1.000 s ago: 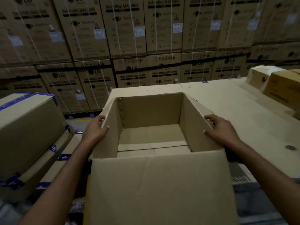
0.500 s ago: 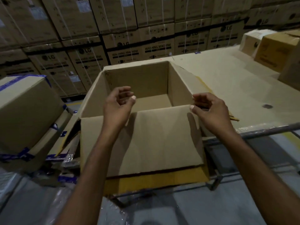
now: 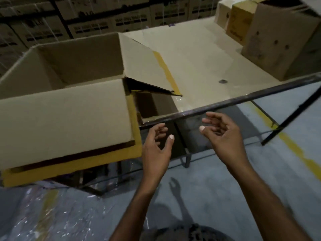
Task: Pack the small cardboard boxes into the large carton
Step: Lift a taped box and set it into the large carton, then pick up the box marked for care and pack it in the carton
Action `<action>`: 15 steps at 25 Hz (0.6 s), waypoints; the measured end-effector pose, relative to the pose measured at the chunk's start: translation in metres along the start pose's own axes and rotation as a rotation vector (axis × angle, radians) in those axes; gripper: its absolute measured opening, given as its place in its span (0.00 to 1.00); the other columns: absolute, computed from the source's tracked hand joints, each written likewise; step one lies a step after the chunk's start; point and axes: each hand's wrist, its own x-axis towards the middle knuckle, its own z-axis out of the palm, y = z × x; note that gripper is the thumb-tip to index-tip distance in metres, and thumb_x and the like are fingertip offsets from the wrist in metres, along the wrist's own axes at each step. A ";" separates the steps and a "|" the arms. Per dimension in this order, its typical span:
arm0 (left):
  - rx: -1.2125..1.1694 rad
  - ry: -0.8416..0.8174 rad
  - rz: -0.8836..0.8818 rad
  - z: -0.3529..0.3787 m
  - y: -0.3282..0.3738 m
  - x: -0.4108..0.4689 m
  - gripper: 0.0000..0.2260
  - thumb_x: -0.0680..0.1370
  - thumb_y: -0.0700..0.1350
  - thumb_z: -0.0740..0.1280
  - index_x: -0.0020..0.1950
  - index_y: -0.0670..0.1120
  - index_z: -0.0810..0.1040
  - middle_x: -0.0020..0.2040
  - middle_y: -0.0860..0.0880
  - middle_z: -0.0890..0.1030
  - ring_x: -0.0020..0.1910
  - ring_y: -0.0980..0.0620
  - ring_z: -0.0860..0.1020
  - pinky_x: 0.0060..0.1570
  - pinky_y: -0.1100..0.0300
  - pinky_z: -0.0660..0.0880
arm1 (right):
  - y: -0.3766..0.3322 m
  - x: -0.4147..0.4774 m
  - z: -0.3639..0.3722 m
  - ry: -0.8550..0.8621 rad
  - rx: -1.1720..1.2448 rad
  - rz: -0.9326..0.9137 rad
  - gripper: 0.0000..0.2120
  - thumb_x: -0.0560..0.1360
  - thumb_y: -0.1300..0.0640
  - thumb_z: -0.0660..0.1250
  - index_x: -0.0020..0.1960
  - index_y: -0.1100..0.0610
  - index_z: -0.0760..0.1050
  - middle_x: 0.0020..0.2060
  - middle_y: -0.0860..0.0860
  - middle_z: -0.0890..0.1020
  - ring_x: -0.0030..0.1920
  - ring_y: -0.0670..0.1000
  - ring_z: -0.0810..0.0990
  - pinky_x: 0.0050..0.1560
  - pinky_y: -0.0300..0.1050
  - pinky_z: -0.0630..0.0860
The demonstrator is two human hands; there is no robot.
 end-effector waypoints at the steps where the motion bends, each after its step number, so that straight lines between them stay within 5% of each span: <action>1: 0.033 -0.051 0.012 0.024 0.003 -0.008 0.19 0.79 0.47 0.73 0.68 0.59 0.74 0.62 0.61 0.79 0.61 0.64 0.77 0.62 0.57 0.78 | 0.012 -0.005 -0.022 0.046 0.000 0.013 0.19 0.76 0.63 0.75 0.63 0.49 0.79 0.53 0.45 0.85 0.52 0.41 0.84 0.53 0.36 0.80; 8: 0.218 -0.392 0.147 0.154 0.037 -0.014 0.27 0.79 0.54 0.70 0.77 0.58 0.67 0.73 0.59 0.72 0.72 0.59 0.70 0.70 0.48 0.72 | 0.070 -0.008 -0.124 0.284 0.044 0.139 0.17 0.76 0.64 0.75 0.61 0.51 0.79 0.50 0.47 0.86 0.48 0.44 0.85 0.51 0.37 0.80; 15: 0.131 -0.508 0.294 0.279 0.076 0.055 0.28 0.80 0.52 0.70 0.79 0.58 0.66 0.75 0.61 0.71 0.74 0.62 0.67 0.73 0.51 0.69 | 0.084 0.073 -0.200 0.545 -0.067 0.080 0.15 0.77 0.62 0.74 0.60 0.49 0.79 0.50 0.44 0.85 0.49 0.43 0.84 0.48 0.35 0.79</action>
